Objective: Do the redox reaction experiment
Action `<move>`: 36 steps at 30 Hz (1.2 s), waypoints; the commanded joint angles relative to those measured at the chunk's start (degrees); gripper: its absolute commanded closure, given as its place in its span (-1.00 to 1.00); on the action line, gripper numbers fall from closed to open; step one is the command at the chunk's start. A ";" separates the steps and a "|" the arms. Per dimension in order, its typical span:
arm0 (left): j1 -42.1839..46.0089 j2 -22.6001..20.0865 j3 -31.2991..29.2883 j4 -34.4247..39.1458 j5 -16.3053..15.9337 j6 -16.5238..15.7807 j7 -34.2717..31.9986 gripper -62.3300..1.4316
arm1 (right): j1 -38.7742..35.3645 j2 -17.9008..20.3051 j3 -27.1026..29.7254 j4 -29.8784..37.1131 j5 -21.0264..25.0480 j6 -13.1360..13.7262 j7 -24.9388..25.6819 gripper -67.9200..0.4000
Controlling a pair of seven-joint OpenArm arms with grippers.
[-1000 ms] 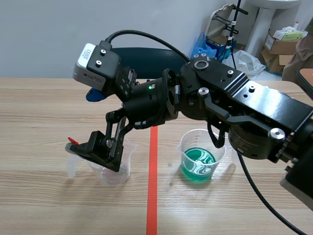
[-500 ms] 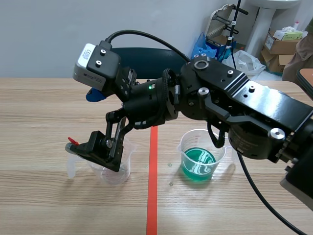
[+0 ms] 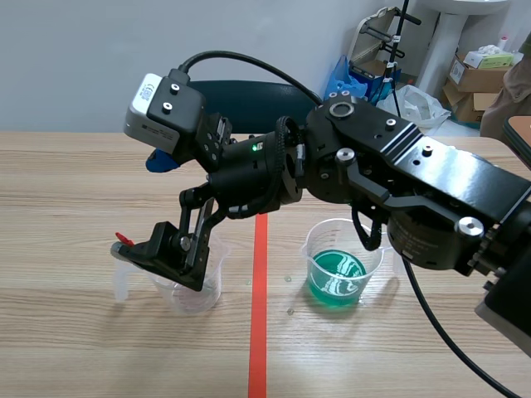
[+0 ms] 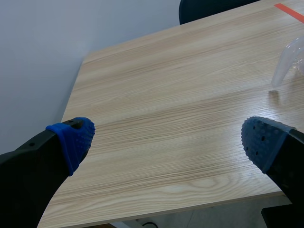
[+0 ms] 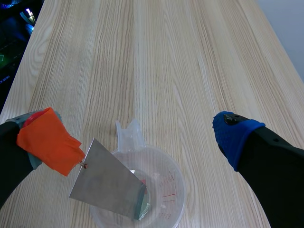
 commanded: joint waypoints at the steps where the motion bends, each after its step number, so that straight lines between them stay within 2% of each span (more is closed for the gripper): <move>1: 0.07 0.28 0.04 0.24 -0.37 0.11 -0.92 -1.00 | 0.94 -0.17 0.02 0.42 0.59 0.44 0.85 -1.00; 36: 0.07 0.28 0.04 0.24 -0.37 0.11 -0.92 -1.00 | -0.20 -0.17 0.02 0.59 0.44 0.44 1.36 -1.00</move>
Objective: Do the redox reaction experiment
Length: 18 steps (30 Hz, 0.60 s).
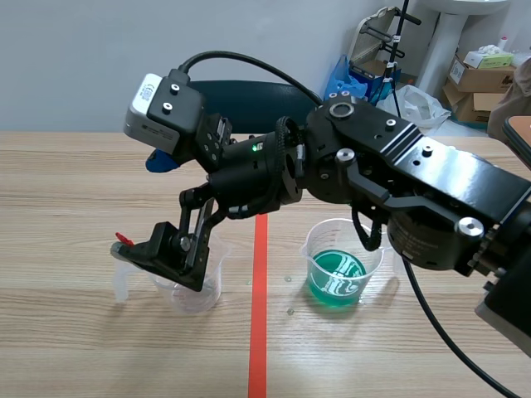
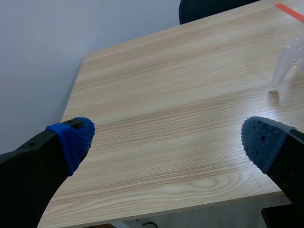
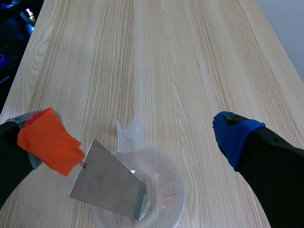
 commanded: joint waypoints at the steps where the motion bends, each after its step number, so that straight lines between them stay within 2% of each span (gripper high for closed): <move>1: 0.07 0.28 0.04 0.24 -0.37 0.11 -0.92 -1.00 | -0.76 -0.15 0.02 0.79 0.48 0.44 1.11 -1.00; 4: 0.07 0.28 0.04 0.24 -0.37 0.11 -0.92 -1.00 | -3.17 0.37 0.09 2.16 0.46 0.44 1.14 -1.00; 8: 0.07 0.28 0.04 0.24 -0.37 0.09 -0.92 -1.00 | -7.04 2.99 0.20 6.84 0.46 0.44 2.78 -1.00; 9: 0.07 0.31 0.07 0.26 -0.33 -0.02 -0.92 -1.00 | -8.11 4.00 0.22 8.61 0.46 -0.42 3.26 -1.00; 11: 0.07 0.35 0.07 0.24 0.17 -0.07 -0.66 -1.00 | -10.29 6.23 0.81 12.48 0.46 -3.78 4.13 -1.00; 15: -2.25 1.90 0.09 0.26 5.40 -0.11 0.00 -1.00 | -15.69 10.78 4.20 19.71 0.48 -10.05 5.44 -1.00; 18: -5.55 4.13 0.15 0.26 8.74 -0.15 -0.07 -1.00 | -20.28 13.53 8.33 23.93 0.48 -13.14 6.73 -1.00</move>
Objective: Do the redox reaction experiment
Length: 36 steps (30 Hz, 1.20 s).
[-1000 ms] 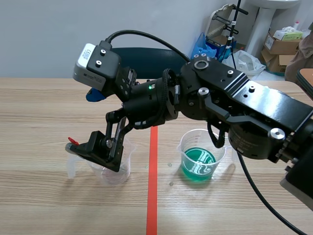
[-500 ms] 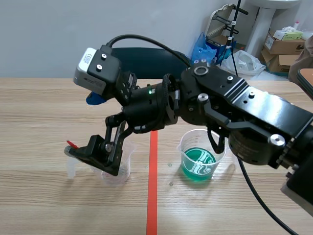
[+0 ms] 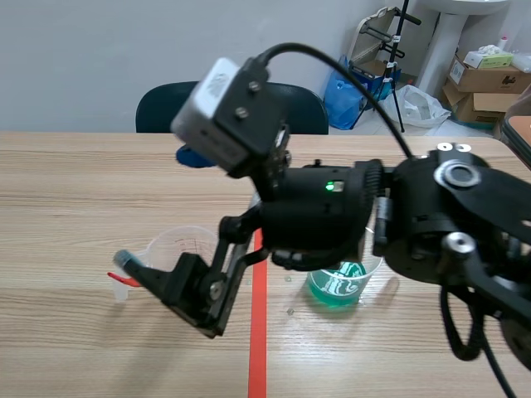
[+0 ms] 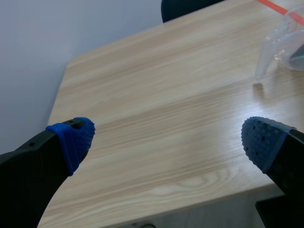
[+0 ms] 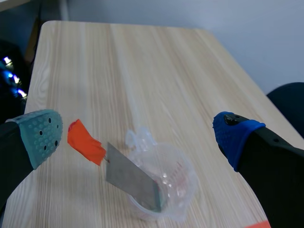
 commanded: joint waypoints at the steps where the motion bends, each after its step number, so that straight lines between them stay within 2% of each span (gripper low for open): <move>1: -1.44 1.81 0.13 0.39 1.40 0.02 -0.81 -1.00 | -1.75 1.16 2.69 1.42 0.76 -1.38 1.05 -1.00; 5: -3.76 4.55 0.44 2.43 5.25 -1.66 -1.18 -1.00 | -8.24 3.69 9.79 6.01 0.76 -4.87 3.04 -1.00; 10: -3.82 6.93 0.50 9.05 9.09 -4.24 0.59 -1.00 | -16.61 5.84 18.73 11.43 0.76 -6.14 3.26 -1.00; 16: -3.85 8.04 0.55 18.32 9.27 -7.65 9.92 -1.00 | -26.64 6.14 28.44 16.63 0.79 -6.34 3.23 -1.00; 22: -5.57 8.39 0.55 22.93 9.29 -10.32 14.12 -1.00 | -35.45 6.12 36.50 22.40 0.79 -7.82 4.72 -1.00; 25: -6.71 8.33 1.36 23.63 9.29 -10.43 14.73 -1.00 | -39.12 6.12 39.95 24.85 0.79 -7.82 4.74 -1.00; 31: -6.91 4.55 6.93 24.65 9.29 -10.25 14.78 -1.00 | -41.99 6.12 42.64 26.58 1.05 -7.85 5.07 -1.00; 36: -9.73 4.92 8.20 24.74 9.29 -10.05 16.65 -1.00 | -41.97 6.10 42.71 26.58 1.14 -7.87 4.07 -1.00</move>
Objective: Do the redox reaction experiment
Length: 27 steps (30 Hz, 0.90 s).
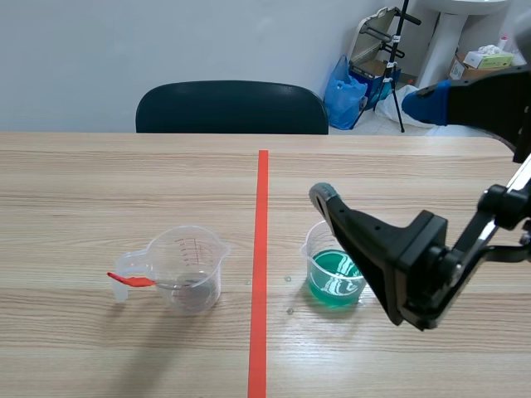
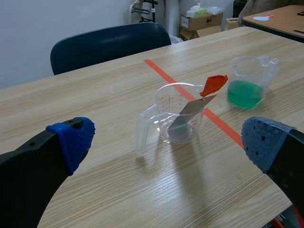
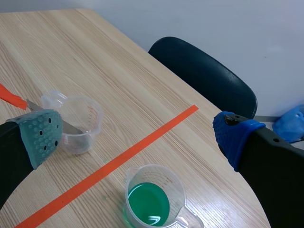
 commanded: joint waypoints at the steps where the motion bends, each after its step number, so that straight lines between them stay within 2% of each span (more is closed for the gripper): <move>1: -2.08 0.72 -0.72 1.03 -0.55 0.24 1.36 -1.00 | 0.98 0.11 0.04 0.26 1.09 -0.22 0.87 -1.00; 4: -4.39 1.95 -0.79 1.03 -0.42 0.24 4.63 -1.00 | 0.98 0.13 0.04 0.26 1.07 -0.20 0.76 -1.00; 8: -5.81 4.90 -1.95 1.03 3.34 0.22 5.27 -1.00 | 0.98 0.13 0.04 0.26 1.07 -0.17 0.74 -1.00; 12: -6.36 8.33 -3.76 1.03 5.27 0.02 4.85 -1.00 | 0.98 0.13 0.02 0.26 1.07 -0.15 0.42 -1.00; 27: -6.36 8.92 -3.78 1.03 5.27 0.33 4.66 -1.00 | 0.98 0.13 0.02 0.26 1.03 -0.15 0.42 -1.00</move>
